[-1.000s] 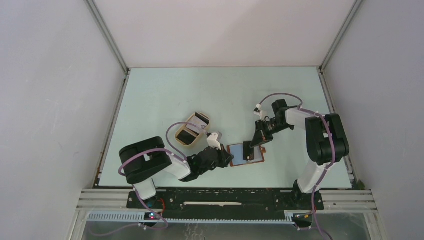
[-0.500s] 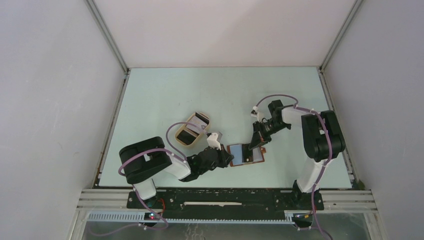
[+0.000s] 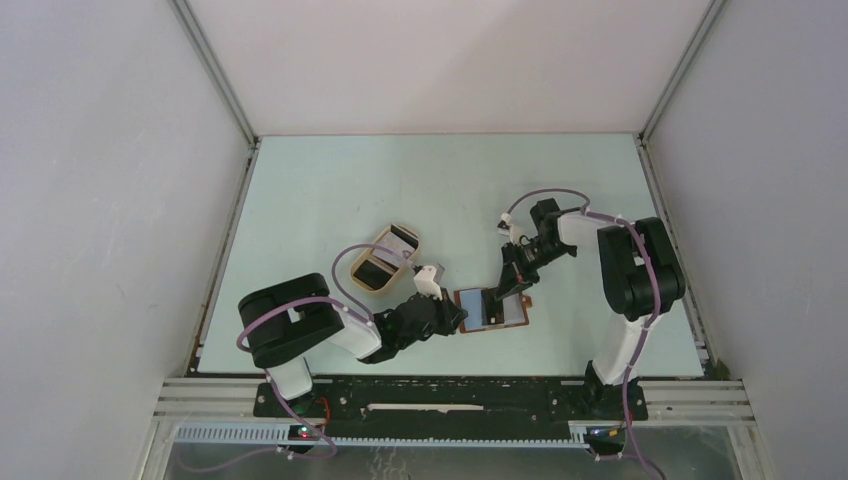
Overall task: Put the credit cards into the card holder
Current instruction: Insert the credit card into the card holder.
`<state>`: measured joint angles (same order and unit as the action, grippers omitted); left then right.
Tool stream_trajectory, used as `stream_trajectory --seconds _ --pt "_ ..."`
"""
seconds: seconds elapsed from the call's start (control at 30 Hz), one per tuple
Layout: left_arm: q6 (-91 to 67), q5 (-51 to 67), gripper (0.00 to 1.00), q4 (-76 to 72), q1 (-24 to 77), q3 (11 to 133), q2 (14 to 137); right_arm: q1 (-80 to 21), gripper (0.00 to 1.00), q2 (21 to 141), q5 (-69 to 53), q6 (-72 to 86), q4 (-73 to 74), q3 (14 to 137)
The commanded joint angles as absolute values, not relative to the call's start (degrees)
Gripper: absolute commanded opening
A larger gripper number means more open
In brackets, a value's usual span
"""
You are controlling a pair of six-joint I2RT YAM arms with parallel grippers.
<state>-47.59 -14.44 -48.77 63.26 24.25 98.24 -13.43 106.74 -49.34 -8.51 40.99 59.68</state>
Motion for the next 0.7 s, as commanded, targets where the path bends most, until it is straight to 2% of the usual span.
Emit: stream_trajectory --seconds 0.0,0.5,0.67 --pt "-47.1 -15.6 0.03 -48.7 63.5 25.4 97.0 -14.3 0.0 107.5 -47.0 -6.5 41.4 61.2" --pt "-46.8 -15.3 0.03 -48.8 63.5 25.6 97.2 -15.8 0.03 108.9 -47.4 -5.3 41.8 62.2" --pt "-46.8 -15.2 0.03 -49.0 63.5 25.6 97.2 -16.1 0.08 109.2 -47.6 -5.0 41.5 62.4"
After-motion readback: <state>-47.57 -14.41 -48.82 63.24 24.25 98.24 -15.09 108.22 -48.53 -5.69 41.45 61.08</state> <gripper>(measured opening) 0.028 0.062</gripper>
